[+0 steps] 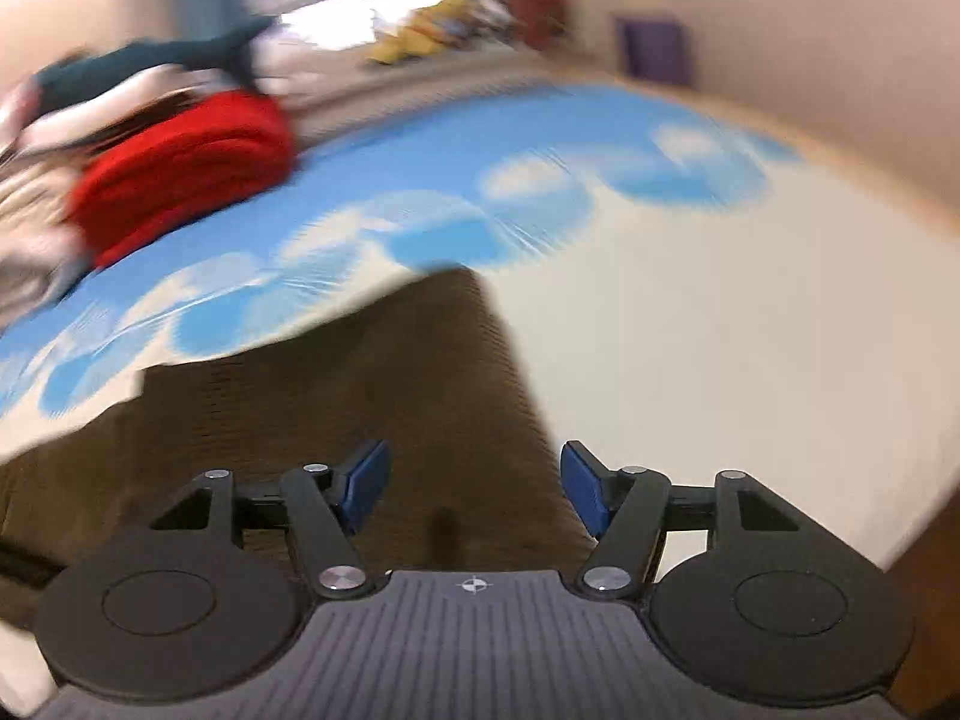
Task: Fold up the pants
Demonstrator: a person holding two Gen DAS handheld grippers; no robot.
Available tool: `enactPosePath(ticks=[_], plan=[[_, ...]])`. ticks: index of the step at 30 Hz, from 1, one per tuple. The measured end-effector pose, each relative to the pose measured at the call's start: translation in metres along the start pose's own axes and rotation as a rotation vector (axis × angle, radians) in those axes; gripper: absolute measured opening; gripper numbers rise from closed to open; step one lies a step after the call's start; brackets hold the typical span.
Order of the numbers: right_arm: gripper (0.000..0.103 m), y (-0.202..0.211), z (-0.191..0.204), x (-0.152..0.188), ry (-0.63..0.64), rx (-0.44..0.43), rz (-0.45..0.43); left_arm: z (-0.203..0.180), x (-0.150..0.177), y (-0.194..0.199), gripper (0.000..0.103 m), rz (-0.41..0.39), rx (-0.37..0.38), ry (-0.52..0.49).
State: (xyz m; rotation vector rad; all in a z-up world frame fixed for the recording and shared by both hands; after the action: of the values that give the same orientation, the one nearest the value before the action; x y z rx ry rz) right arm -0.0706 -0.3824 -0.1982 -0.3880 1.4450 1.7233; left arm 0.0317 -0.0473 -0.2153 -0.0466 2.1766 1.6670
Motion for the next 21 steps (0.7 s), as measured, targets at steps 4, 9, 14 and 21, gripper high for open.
enactPosePath(ticks=[4, 9, 14, 21], plan=[[0.066, -0.013, -0.033, 0.014, -0.19, -0.006, 0.12, -0.014, -0.002, 0.004, 0.032, -0.019, -0.018, -0.039], [0.067, -0.025, -0.037, 0.028, -0.304, -0.073, 0.199, -0.019, 0.004, -0.011, 0.036, 0.02, -0.087, -0.094], [0.069, -0.035, -0.029, 0.02, -0.304, -0.066, 0.21, -0.018, 0.003, -0.009, 0.037, 0.018, -0.089, -0.095], [0.069, -0.035, -0.028, 0.018, -0.292, -0.07, 0.208, -0.02, 0.002, -0.009, 0.037, 0.018, -0.092, -0.099]])
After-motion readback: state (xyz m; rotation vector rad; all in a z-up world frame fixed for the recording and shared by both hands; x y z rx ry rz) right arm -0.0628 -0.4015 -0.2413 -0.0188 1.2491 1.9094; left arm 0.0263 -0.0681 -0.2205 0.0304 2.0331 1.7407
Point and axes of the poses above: each gripper's, at about its wrist camera, not at the fingertips, and y roughly against the way its jaws point, z to its left, x to its underside, the point moved 3 cm from there along -y, roughly the way its jaws point, and after that the axes turned 1 degree about -x, right-handed, at the moved point
